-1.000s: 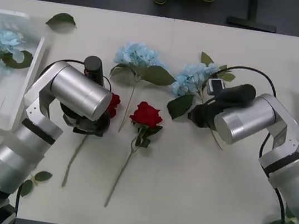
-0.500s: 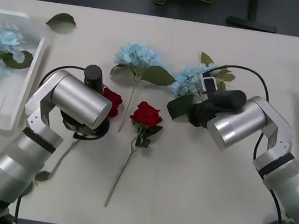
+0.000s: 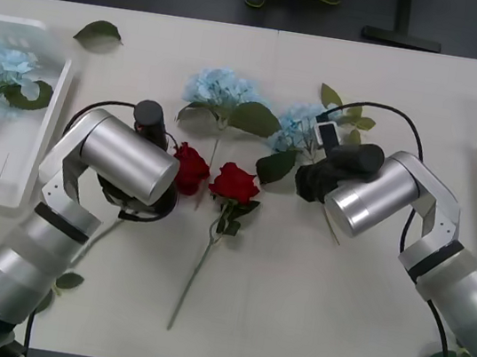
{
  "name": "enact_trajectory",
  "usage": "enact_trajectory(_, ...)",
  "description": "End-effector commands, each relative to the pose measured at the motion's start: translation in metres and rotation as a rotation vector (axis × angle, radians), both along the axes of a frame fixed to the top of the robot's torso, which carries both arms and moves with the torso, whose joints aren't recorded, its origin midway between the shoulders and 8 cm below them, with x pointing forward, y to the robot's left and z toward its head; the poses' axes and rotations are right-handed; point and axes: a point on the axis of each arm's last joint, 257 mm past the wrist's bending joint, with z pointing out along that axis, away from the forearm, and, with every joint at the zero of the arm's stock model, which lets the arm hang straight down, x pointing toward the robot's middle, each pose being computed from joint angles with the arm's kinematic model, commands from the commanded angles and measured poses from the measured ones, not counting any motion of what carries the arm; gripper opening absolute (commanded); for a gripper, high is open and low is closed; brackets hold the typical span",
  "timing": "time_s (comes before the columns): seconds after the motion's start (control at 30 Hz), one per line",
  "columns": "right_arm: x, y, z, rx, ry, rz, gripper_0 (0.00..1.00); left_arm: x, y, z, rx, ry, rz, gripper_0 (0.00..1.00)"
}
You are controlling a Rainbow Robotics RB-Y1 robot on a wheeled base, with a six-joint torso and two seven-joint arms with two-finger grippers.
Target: Place the red flowers into the right box and the blue flowers into the left box. If a person shows an open palm, hand one flower to the person first, then continue sorting.
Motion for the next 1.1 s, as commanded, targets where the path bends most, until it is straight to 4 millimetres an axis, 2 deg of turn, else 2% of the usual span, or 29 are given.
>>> enact_trajectory(0.03,-0.005,-0.016,-0.020,-0.060,0.036,0.004,0.00,0.008,-0.001,0.036,-0.098,-0.048,-0.022,0.00)
enact_trajectory(0.17,-0.002,-0.019,-0.016,-0.053,0.029,-0.006,0.00,0.016,0.006,0.061,-0.164,-0.083,-0.054,0.00)
enact_trajectory(0.27,0.000,-0.024,-0.005,-0.046,0.037,-0.027,0.00,0.023,0.012,0.078,-0.216,-0.123,-0.084,0.00)
enact_trajectory(0.4,-0.012,-0.030,0.020,-0.037,0.096,-0.054,0.00,0.034,0.016,0.106,-0.307,-0.199,-0.124,0.00)
enact_trajectory(0.47,-0.019,-0.032,0.036,-0.029,0.118,-0.055,0.00,0.039,0.010,0.117,-0.370,-0.231,-0.145,0.00)
enact_trajectory(0.6,-0.043,-0.035,0.075,-0.018,0.166,-0.034,0.00,0.037,-0.019,0.146,-0.592,-0.266,-0.188,0.00)
enact_trajectory(0.63,-0.043,-0.035,0.075,-0.018,0.166,-0.034,0.00,0.037,-0.019,0.146,-0.592,-0.266,-0.188,0.00)
enact_trajectory(0.7,-0.065,-0.038,0.106,-0.006,0.203,-0.004,0.00,0.034,-0.041,0.165,-0.714,-0.286,-0.220,0.00)
enact_trajectory(0.83,-0.094,-0.040,0.139,0.007,0.239,0.047,0.00,0.033,-0.063,0.181,-0.786,-0.300,-0.250,0.00)
enact_trajectory(0.93,-0.124,-0.043,0.170,0.010,0.260,0.114,0.00,0.034,-0.091,0.203,-0.876,-0.315,-0.266,0.00)
enact_trajectory(1.03,-0.143,-0.045,0.188,0.009,0.265,0.163,0.00,0.036,-0.108,0.221,-0.924,-0.349,-0.292,0.00)
enact_trajectory(1.1,-0.152,-0.038,0.211,0.037,0.222,0.225,0.00,0.038,-0.117,0.230,-0.950,-0.371,-0.303,0.00)
